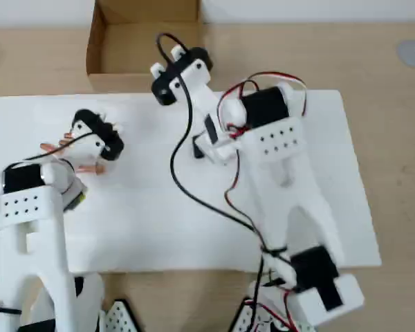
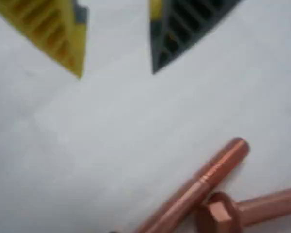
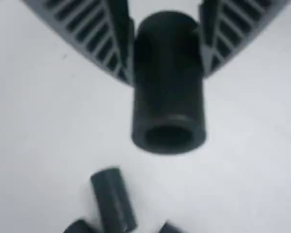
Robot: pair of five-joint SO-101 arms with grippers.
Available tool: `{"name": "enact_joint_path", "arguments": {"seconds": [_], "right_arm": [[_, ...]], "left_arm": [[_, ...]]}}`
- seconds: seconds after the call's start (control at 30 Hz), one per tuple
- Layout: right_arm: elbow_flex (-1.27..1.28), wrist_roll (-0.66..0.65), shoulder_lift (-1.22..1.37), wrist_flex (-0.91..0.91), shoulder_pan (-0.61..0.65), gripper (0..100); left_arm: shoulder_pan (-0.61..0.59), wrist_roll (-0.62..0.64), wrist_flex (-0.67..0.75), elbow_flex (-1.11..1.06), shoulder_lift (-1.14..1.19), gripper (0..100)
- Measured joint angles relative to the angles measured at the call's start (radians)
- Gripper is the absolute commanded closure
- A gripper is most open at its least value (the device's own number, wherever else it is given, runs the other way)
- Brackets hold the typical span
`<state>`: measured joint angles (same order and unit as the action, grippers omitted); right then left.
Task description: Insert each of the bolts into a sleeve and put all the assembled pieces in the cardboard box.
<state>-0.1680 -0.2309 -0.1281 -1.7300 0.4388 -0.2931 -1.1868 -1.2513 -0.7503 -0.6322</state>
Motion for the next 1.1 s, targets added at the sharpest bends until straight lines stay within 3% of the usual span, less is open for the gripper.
{"name": "enact_joint_path", "arguments": {"seconds": [0.2,0.37,0.7,0.9,1.1], "right_arm": [[0.112,0.0,-0.087,0.005,0.0,98.7],[0.138,0.0,-0.097,0.015,0.0,98.7],[0.138,0.0,-0.097,0.015,-0.002,98.7],[0.138,0.0,-0.097,0.015,-0.002,98.7],[0.138,0.0,-0.097,0.015,-0.002,98.7]], "left_arm": [[0.0,-0.009,0.173,0.003,0.0,90],[0.002,-0.009,0.328,-0.118,0.0,90],[0.011,-0.014,0.353,-0.126,0.006,90],[0.029,-0.132,0.353,-0.112,0.025,90],[0.029,-0.21,0.351,-0.052,0.204,90]]}}
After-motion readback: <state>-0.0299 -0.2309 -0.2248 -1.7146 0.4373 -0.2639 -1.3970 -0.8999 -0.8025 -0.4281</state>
